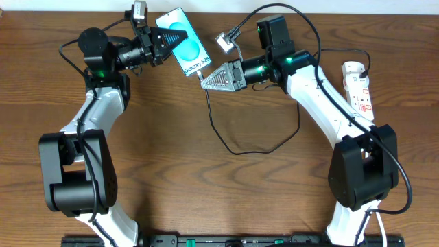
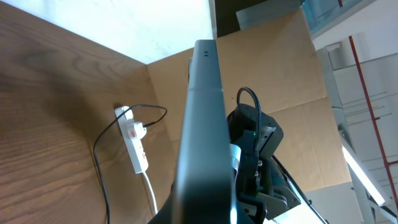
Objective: Plug charger to phone and switch on socket
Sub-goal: 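Push the plug up into the phone's bottom port with the right gripper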
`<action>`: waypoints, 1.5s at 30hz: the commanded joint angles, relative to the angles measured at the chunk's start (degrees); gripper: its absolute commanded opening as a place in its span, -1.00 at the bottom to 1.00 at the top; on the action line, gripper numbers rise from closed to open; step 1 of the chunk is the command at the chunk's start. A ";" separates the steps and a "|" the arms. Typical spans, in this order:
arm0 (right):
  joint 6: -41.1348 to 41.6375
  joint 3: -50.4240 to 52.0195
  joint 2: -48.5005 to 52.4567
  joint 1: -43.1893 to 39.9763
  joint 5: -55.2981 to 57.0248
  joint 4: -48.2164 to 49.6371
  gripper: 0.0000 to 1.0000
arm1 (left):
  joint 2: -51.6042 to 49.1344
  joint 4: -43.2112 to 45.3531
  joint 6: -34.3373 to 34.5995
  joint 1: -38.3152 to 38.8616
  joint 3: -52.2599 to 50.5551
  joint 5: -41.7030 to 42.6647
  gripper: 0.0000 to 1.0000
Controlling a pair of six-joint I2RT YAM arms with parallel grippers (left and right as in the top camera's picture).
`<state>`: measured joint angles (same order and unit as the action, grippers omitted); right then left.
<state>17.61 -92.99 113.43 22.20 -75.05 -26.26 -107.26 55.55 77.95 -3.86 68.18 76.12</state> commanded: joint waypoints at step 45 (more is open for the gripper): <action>-0.04 -0.70 -0.26 -0.72 -0.92 0.09 -0.97 | 0.20 0.72 -0.94 -0.11 0.94 2.47 -0.85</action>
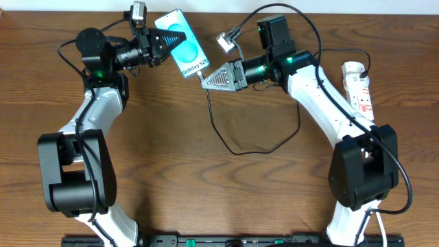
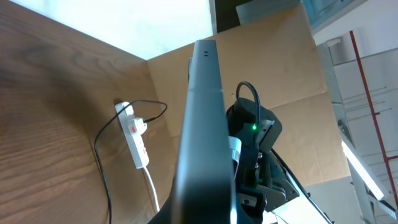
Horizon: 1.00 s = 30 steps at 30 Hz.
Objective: Plug charger to phone and switch on socket
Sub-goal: 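Push the plug up into the phone's bottom port with the right gripper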
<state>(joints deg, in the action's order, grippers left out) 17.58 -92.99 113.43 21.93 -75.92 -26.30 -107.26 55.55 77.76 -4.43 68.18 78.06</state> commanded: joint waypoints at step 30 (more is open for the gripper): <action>-0.50 -0.70 -0.26 -0.74 0.11 -0.07 -0.98 | 0.20 0.79 -4.90 2.36 0.94 10.25 -0.86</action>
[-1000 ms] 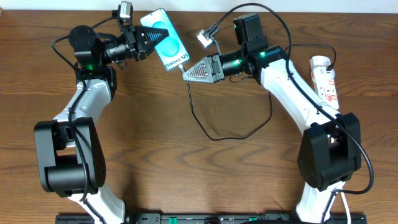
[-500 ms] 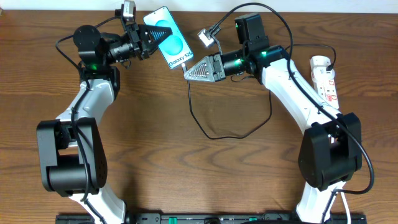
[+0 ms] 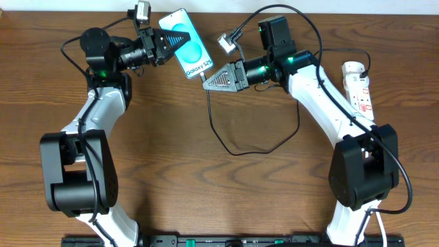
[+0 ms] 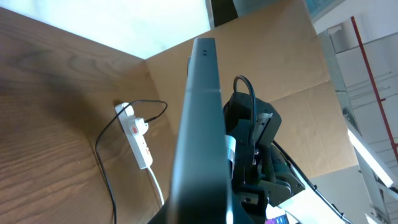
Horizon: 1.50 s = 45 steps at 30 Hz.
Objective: Plug charger to phone and switch on socket
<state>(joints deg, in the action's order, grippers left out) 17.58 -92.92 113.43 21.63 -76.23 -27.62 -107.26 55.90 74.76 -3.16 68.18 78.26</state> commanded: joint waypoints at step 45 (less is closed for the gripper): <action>2.14 -0.76 -0.26 -1.66 3.65 3.10 0.60 | 0.20 0.39 -0.85 1.14 0.94 10.88 -0.86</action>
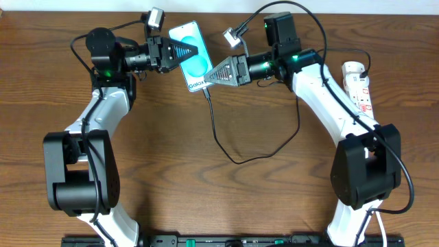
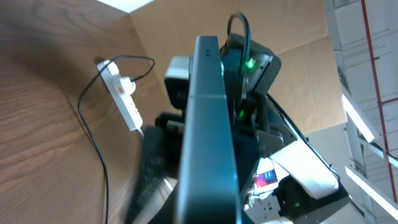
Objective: Plug charger to phone and switch on socket
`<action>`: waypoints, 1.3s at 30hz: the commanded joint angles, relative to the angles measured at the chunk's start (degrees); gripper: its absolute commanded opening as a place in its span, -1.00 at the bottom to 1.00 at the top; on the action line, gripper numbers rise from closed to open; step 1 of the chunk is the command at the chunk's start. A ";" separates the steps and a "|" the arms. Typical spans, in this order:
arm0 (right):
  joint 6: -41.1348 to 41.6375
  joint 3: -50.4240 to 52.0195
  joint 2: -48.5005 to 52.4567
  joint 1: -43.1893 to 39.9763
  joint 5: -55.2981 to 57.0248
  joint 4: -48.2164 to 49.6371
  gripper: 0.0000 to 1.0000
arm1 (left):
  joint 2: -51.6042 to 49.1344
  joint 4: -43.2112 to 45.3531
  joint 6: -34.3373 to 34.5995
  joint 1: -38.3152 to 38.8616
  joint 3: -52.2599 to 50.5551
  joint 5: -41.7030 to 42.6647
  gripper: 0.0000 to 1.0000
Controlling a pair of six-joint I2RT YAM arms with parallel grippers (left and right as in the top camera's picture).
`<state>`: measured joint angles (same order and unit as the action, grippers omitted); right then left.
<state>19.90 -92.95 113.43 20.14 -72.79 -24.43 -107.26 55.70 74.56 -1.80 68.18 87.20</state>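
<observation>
A phone (image 1: 192, 58) with a teal screen is held off the table at the back, my left gripper (image 1: 180, 51) shut on its left side. The left wrist view shows the phone (image 2: 208, 124) edge-on, filling the middle. From the right, my right gripper (image 1: 210, 77) is shut on the charger plug, its tip against the phone's lower right corner. The black cable (image 1: 236, 160) leaves the phone's bottom edge and loops over the table. Whether the plug is seated in the port is hidden. The white socket strip (image 1: 359, 86) lies at the far right, a plug in it.
The socket strip (image 2: 121, 93) also shows in the left wrist view, with cardboard walls behind it. A camera on the right wrist (image 1: 236, 36) sticks up beside the phone. The cable's loop lies across the middle of the brown wooden table (image 1: 164, 171).
The left gripper and the phone have shifted right and nearer, and the phone stands more upright in the overhead view. The right gripper has risen slightly, and its tip now overlaps the phone's lower corner.
At first the left gripper held the tilted phone at the back left, the right gripper holding the plug just off its lower end. Both stayed close with small shifts rightward. Now the phone is farther right and the plug end sits at its bottom edge.
</observation>
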 commanded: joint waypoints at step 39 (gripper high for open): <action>2.80 -0.76 -1.97 -8.26 -0.81 -0.15 0.99 | 0.20 -68.78 -43.50 -9.64 0.94 -30.23 -0.86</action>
<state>22.35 -92.95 113.43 12.12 -72.62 -24.53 -107.39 -8.62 43.18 -11.81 68.40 64.27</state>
